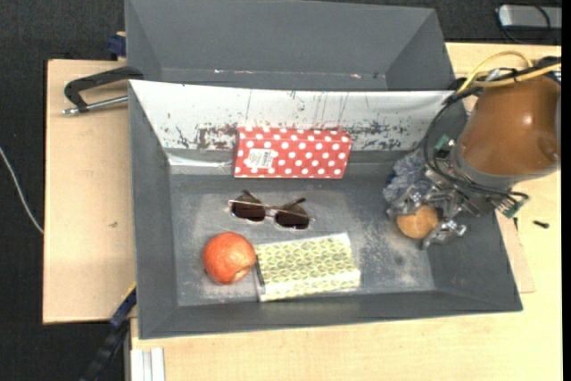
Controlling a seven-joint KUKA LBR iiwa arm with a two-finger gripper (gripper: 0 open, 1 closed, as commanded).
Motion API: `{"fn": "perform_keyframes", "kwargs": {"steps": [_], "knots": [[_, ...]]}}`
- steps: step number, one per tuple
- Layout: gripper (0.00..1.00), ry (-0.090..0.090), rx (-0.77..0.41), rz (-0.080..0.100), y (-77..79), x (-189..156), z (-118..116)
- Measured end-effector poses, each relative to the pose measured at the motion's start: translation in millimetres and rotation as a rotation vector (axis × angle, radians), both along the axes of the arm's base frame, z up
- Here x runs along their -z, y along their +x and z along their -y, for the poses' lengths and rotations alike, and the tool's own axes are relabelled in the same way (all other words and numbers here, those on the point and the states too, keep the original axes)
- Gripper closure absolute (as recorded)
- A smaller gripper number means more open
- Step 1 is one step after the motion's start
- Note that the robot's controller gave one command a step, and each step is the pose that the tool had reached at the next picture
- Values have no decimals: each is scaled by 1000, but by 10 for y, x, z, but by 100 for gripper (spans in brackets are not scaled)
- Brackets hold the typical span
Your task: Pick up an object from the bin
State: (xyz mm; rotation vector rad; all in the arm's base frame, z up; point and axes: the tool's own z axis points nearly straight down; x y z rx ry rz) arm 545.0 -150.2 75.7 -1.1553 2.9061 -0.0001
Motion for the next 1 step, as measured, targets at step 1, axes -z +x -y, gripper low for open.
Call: {"fn": "perform_keyframes", "kwargs": {"steps": [1], "knots": [[100, -6, -323, -9, 64, -1627, -127]]}}
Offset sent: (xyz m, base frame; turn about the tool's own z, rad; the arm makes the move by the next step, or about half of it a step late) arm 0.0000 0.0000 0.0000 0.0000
